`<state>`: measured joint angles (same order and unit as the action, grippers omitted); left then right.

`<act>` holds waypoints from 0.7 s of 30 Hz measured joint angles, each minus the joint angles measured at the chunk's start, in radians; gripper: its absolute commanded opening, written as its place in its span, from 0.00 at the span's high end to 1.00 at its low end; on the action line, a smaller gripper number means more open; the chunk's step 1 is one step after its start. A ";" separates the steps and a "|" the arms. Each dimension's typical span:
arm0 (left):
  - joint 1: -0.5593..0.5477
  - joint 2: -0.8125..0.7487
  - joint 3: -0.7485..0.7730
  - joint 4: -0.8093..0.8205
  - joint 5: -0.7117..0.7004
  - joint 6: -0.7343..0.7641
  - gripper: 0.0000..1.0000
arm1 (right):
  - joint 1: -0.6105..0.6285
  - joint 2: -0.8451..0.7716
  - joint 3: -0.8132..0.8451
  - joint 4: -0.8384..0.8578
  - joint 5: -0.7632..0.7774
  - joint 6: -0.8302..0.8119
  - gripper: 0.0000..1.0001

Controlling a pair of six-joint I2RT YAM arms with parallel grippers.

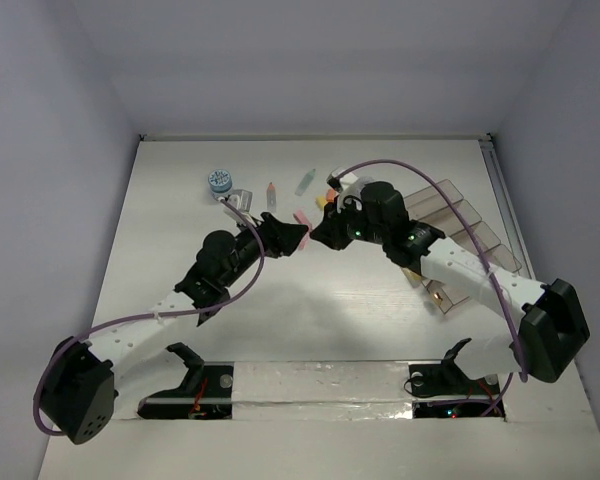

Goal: Sort the stationery into containers
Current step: Pick up the pen from the center of the board.

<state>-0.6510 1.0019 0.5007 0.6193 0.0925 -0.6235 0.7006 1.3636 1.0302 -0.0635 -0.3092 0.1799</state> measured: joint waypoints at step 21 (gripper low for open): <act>0.012 0.095 0.000 0.089 -0.025 -0.027 0.70 | 0.054 0.027 -0.001 0.028 0.003 -0.009 1.00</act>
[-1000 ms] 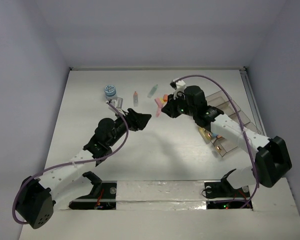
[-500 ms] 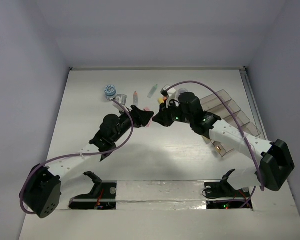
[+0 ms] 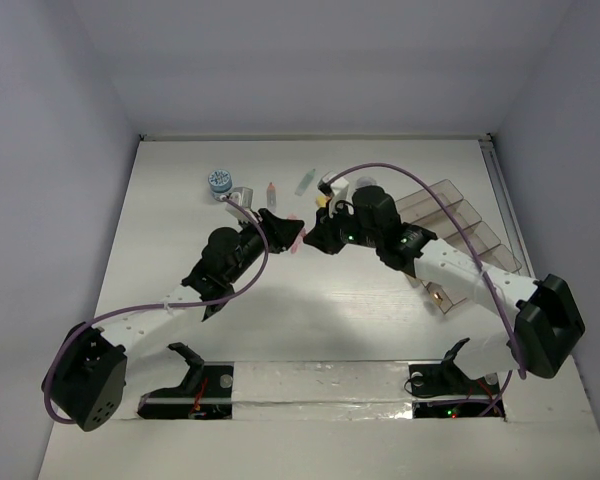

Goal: Sort the stationery into containers
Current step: Pick up the pen from the center of the board.

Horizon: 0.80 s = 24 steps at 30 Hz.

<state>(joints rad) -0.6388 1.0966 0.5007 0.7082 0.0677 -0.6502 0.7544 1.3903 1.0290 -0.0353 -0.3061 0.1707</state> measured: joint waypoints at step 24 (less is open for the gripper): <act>0.009 0.002 0.002 0.011 -0.013 -0.006 0.95 | 0.018 0.006 0.000 -0.014 0.045 -0.045 1.00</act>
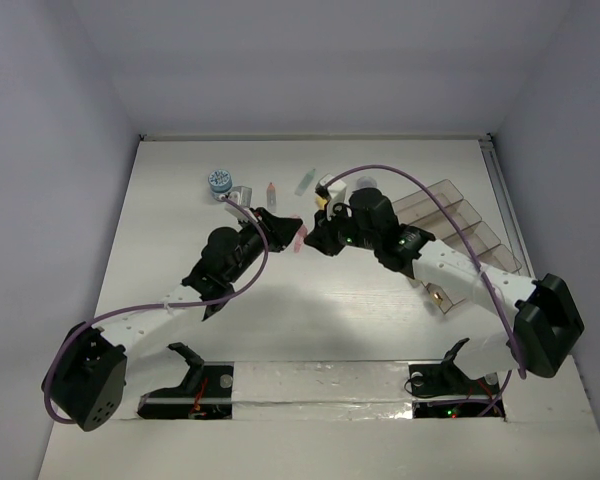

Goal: Sort the stationery into containers
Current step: Pick up the pen from the center of the board.

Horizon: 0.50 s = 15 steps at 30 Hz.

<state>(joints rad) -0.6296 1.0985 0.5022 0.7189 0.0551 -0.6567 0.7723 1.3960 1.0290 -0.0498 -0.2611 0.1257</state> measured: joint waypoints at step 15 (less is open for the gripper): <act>0.016 -0.139 0.015 -0.084 0.018 0.000 1.00 | 0.006 -0.066 -0.080 0.050 0.021 -0.006 0.19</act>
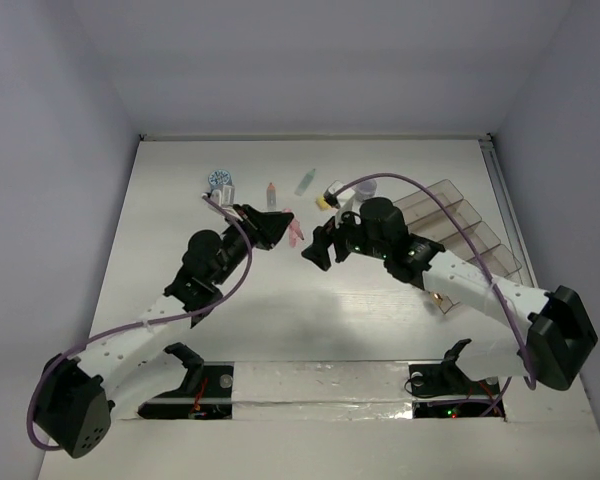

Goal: Sort the stationery into containers
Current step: Pick up the pen from the center of the board.

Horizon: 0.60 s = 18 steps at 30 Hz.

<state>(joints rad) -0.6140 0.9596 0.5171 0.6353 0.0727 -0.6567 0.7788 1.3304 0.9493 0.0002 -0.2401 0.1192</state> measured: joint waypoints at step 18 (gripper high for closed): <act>0.039 -0.179 0.058 -0.030 0.222 -0.146 1.00 | 0.000 -0.131 -0.151 0.309 -0.377 -0.066 0.16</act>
<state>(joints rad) -0.5751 0.7811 0.5747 0.6052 0.2943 -0.8028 0.7788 1.1995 0.7982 0.3096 -0.6174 0.0532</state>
